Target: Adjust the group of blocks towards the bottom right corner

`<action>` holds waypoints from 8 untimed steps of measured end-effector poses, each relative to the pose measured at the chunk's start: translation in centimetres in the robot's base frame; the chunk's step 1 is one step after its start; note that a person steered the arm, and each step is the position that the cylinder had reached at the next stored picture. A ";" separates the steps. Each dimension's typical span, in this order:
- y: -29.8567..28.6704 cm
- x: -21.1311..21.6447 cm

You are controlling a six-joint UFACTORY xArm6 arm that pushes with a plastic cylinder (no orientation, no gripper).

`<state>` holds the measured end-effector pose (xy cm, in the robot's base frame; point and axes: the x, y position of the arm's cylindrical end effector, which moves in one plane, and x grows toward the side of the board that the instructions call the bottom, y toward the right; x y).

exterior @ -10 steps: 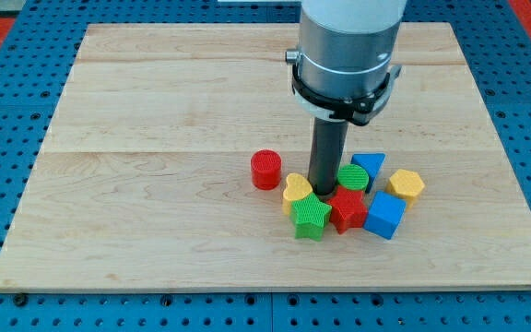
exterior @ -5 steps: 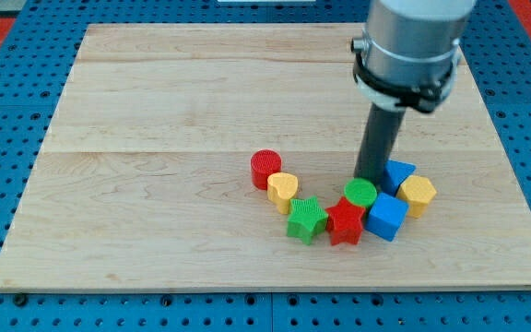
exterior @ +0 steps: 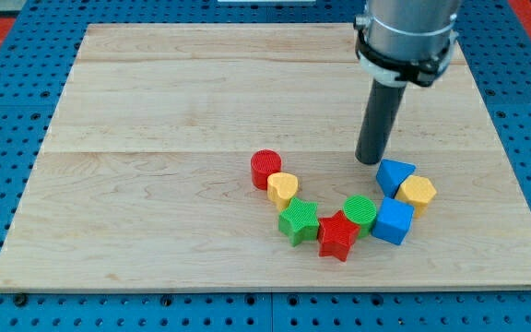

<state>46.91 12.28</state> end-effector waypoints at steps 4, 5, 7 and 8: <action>-9.7 -4.7; -16.5 -2.2; -16.1 3.0; -12.4 5.6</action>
<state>52.47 -0.08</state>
